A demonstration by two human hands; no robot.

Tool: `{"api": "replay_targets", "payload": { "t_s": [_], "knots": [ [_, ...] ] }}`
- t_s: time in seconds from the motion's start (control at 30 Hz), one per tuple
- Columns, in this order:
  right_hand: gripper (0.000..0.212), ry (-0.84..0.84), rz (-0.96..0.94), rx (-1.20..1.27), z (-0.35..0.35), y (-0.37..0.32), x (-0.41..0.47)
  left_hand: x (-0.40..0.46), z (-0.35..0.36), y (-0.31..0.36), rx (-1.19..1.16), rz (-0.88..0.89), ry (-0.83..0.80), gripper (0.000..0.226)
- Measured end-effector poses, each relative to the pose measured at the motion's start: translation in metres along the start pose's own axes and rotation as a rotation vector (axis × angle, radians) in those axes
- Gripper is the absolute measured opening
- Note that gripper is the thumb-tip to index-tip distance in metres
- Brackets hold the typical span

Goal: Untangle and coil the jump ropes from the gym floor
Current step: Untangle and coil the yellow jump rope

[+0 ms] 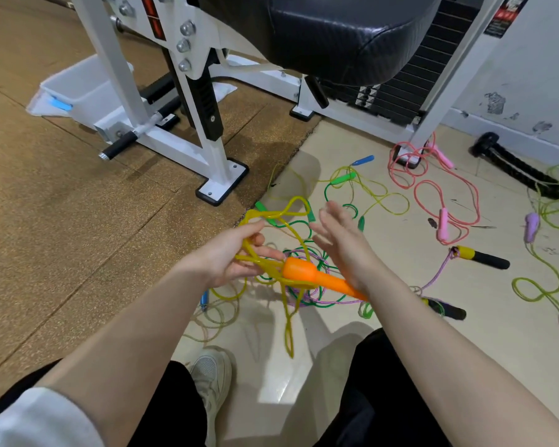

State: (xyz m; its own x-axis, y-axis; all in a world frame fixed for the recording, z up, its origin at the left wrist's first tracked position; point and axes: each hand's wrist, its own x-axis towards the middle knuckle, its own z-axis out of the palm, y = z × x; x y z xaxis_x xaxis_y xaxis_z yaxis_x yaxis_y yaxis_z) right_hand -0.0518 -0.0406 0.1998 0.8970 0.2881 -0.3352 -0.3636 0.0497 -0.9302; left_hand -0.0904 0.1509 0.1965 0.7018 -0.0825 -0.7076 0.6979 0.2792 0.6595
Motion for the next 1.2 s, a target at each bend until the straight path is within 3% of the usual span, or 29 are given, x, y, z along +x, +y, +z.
{"api": "replay_targets", "payload": {
  "t_s": [0.07,0.17,0.23,0.27,0.33,0.4,0.43,0.53,0.63,0.83,0.97,1.07,1.13,1.2],
  "knots": [
    [0.066,-0.142,-0.01,-0.293,0.008,0.011,-0.007,-0.001,0.008,-0.003,-0.185,0.02,-0.085,0.023],
    [0.09,-0.317,-0.094,-0.763,0.018,0.019,-0.006,-0.002,0.015,-0.004,-0.463,0.057,-0.038,0.025],
    [0.09,-0.362,-0.078,-0.894,0.016,0.019,0.0,-0.005,0.012,0.001,-0.524,0.063,-0.045,0.028],
    [0.086,-0.355,-0.055,-0.923,0.012,0.019,0.004,-0.004,0.007,0.001,-0.388,0.08,-0.019,0.03],
    [0.063,-0.263,-0.015,-0.975,-0.002,0.016,0.011,-0.001,-0.006,-0.003,0.22,0.146,0.186,0.042],
    [0.029,-0.104,0.007,-0.859,-0.022,0.015,0.015,0.003,-0.021,-0.009,0.664,0.244,0.395,0.057],
    [0.017,0.003,0.027,-0.735,-0.033,0.016,0.016,0.003,-0.026,-0.009,0.707,0.263,0.434,0.059],
    [0.018,0.306,0.101,-0.212,-0.056,0.019,0.013,0.006,-0.03,-0.013,0.715,0.249,0.437,0.061],
    [0.017,0.464,0.156,0.281,-0.059,0.018,0.015,0.013,-0.027,-0.02,0.56,0.24,0.382,0.055],
    [0.024,0.682,0.103,0.828,-0.069,0.015,0.027,0.018,-0.033,-0.021,0.089,0.241,0.464,0.042],
    [0.017,0.638,0.076,0.94,-0.075,0.016,0.028,0.023,-0.042,-0.025,-0.051,0.185,0.565,0.033],
    [0.009,0.498,0.014,1.176,-0.066,0.013,0.021,0.021,-0.04,-0.023,-0.305,0.145,0.518,0.039],
    [0.012,0.369,0.076,1.11,-0.057,0.013,0.017,0.017,-0.034,-0.016,-0.519,0.153,0.445,0.05],
    [0.015,0.29,0.181,0.86,-0.048,0.014,0.015,0.016,-0.028,-0.009,-0.589,0.17,0.38,0.039]
  ]
}}
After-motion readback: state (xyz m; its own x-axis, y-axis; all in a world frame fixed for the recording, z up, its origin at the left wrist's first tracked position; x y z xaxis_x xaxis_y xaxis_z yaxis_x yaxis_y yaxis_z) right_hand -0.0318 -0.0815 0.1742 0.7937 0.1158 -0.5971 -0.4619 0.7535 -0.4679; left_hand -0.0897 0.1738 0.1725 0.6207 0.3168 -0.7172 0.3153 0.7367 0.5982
